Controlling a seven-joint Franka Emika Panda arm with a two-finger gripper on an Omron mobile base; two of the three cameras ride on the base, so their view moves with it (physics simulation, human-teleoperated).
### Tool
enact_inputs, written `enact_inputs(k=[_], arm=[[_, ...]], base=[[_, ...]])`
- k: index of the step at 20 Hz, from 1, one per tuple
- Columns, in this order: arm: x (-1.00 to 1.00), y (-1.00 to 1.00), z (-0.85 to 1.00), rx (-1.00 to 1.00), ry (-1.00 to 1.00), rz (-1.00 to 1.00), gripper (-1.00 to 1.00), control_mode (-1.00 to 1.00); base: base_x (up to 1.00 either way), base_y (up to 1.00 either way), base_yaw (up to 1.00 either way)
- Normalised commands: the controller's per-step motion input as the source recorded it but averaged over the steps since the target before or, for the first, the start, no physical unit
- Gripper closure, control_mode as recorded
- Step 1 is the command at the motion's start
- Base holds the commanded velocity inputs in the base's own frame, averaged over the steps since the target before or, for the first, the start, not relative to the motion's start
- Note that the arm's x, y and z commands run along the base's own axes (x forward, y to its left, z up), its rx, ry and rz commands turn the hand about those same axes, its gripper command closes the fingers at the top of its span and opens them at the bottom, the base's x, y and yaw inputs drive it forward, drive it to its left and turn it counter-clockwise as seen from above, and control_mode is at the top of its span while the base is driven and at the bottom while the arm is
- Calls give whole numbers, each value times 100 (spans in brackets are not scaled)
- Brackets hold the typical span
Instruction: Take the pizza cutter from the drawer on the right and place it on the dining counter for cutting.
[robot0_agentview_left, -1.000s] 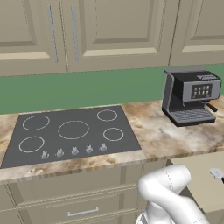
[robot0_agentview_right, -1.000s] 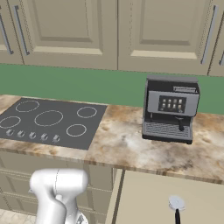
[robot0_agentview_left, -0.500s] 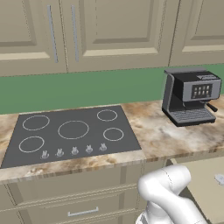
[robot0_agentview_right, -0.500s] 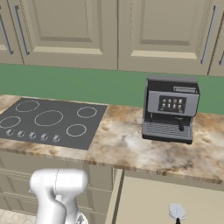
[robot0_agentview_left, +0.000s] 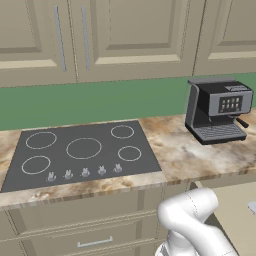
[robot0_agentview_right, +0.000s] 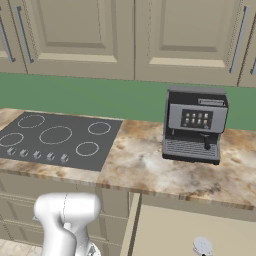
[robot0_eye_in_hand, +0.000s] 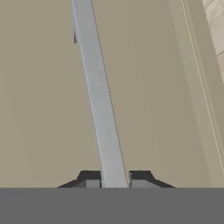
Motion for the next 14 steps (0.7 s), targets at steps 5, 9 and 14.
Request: enact_inputs(k=[5,9,14], arm=[[-5,0,-1,0,0,0,-100,-100],[-29,-12,0,0,0,0,-100,-100],[-47,-33,8,0,0,0,-100,-100]], base=[[0,0,0],[0,0,0],[0,0,0]])
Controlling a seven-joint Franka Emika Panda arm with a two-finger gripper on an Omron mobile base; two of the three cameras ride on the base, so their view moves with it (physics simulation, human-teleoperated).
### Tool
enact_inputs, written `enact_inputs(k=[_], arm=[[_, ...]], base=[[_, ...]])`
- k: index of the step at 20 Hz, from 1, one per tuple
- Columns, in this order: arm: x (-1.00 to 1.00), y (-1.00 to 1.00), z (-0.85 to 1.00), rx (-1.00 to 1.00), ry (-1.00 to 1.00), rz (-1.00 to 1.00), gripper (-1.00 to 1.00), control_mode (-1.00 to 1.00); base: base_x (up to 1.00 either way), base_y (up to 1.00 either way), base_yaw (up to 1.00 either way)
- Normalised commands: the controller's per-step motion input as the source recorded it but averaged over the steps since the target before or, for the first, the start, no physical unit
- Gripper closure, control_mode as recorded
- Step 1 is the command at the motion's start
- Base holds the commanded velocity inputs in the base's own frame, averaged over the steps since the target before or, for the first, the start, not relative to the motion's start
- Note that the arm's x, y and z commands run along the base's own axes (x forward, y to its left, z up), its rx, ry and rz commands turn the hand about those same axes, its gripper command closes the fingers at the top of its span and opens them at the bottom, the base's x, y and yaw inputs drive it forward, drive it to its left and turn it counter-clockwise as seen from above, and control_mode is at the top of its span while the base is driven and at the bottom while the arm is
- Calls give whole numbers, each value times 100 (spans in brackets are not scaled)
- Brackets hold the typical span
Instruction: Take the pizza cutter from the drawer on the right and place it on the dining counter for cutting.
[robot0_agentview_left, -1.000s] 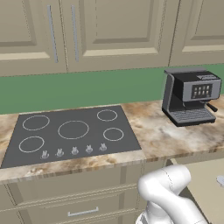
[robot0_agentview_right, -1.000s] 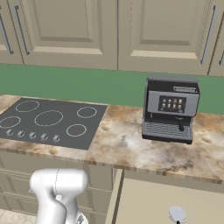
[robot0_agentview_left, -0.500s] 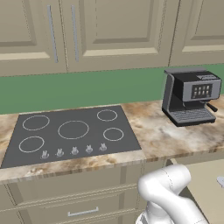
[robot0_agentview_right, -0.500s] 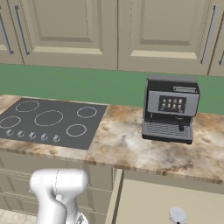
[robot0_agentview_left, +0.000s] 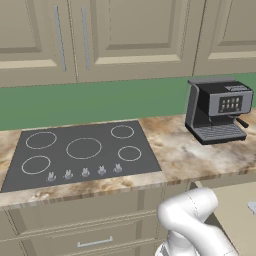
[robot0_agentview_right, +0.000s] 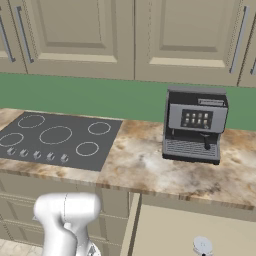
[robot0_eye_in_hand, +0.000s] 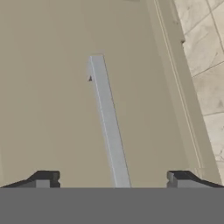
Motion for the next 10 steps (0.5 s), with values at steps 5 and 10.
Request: enact_inputs(k=[5,10], arm=[[-56,-29,26,0,0,0,-100,-100],[-36,-14,52,0,4,0,-100,-100]], base=[[0,0,0],[0,0,0]])
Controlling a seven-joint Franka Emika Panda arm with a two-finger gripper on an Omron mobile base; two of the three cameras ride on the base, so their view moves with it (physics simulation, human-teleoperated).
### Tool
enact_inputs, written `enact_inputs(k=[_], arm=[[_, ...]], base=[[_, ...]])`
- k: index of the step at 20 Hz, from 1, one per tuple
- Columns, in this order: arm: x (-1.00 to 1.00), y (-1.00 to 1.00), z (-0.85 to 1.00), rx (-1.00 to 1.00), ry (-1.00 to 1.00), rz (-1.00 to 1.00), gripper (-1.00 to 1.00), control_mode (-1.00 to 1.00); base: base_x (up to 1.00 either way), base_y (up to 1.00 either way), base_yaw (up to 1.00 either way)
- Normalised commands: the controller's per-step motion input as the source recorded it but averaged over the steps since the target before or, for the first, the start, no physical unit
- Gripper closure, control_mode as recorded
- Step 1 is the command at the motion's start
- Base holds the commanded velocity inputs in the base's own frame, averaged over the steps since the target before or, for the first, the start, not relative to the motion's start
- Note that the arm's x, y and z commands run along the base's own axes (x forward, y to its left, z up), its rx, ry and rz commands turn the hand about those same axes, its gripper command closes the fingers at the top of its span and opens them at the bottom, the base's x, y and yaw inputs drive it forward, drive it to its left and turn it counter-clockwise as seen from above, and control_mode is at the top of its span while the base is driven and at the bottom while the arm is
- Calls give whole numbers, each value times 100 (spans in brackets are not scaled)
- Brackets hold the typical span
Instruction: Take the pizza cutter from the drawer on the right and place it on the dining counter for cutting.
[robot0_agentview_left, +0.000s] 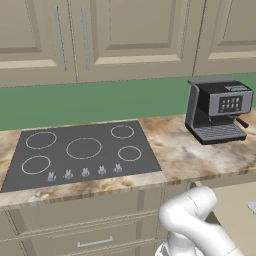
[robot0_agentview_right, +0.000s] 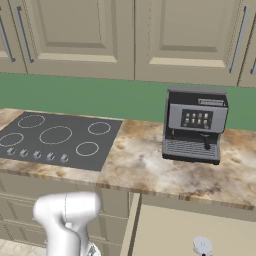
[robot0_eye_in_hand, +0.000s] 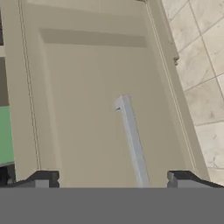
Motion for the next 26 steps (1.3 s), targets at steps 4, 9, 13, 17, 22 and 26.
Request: enact_inputs(k=[4,9,13,17,22,26], arm=[[-7,4,82,0,5,0,-100,-100],[0,19,91,0,6,0,-100,-100],[0,16,91,0,6,0,-100,-100],[0,17,90,0,4,0,-100,-100],[0,19,84,0,6,0,-100,-100],[0,18,69,-1,7,0,-100,-100]], base=[[0,0,0],[0,0,0],[0,0,0],[0,0,0],[0,0,0],[0,0,0]])
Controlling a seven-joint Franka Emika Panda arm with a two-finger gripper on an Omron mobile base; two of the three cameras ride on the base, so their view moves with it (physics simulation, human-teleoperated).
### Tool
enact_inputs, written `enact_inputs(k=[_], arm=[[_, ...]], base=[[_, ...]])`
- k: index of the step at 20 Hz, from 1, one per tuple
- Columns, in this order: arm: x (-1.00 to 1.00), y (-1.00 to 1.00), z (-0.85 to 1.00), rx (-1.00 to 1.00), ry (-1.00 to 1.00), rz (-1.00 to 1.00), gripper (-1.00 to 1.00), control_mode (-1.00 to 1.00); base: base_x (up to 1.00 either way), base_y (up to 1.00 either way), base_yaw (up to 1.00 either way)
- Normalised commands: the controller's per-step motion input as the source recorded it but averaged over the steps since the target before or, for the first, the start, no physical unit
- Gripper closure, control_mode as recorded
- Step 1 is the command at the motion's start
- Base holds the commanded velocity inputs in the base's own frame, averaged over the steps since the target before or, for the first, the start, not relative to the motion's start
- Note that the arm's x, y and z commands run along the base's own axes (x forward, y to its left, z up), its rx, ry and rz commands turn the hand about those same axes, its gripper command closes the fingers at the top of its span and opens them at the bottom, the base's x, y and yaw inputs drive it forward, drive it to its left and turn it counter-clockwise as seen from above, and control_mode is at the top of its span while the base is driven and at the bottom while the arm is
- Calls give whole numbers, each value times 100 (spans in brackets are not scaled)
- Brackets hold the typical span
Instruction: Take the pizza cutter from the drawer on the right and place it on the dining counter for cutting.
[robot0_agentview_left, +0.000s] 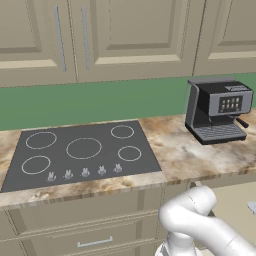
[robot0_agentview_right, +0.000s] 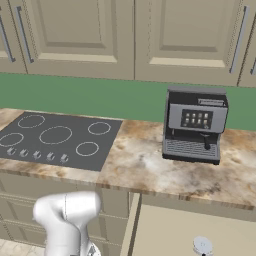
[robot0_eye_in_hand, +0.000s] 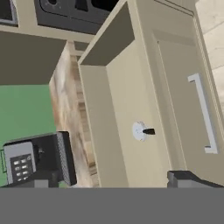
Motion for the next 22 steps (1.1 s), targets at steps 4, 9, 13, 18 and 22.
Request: enact_inputs(k=[4,9,13,18,22], arm=[[0,25,40,-6,11,0,-100,-100],[0,35,30,-13,13,0,-100,-100],[0,37,42,-13,12,0,-100,-100],[9,46,50,-6,8,0,-100,-100],[13,92,19,-10,13,2,-100,-100]], base=[[0,0,0],[0,0,0],[0,0,0],[0,0,0],[0,0,0]])
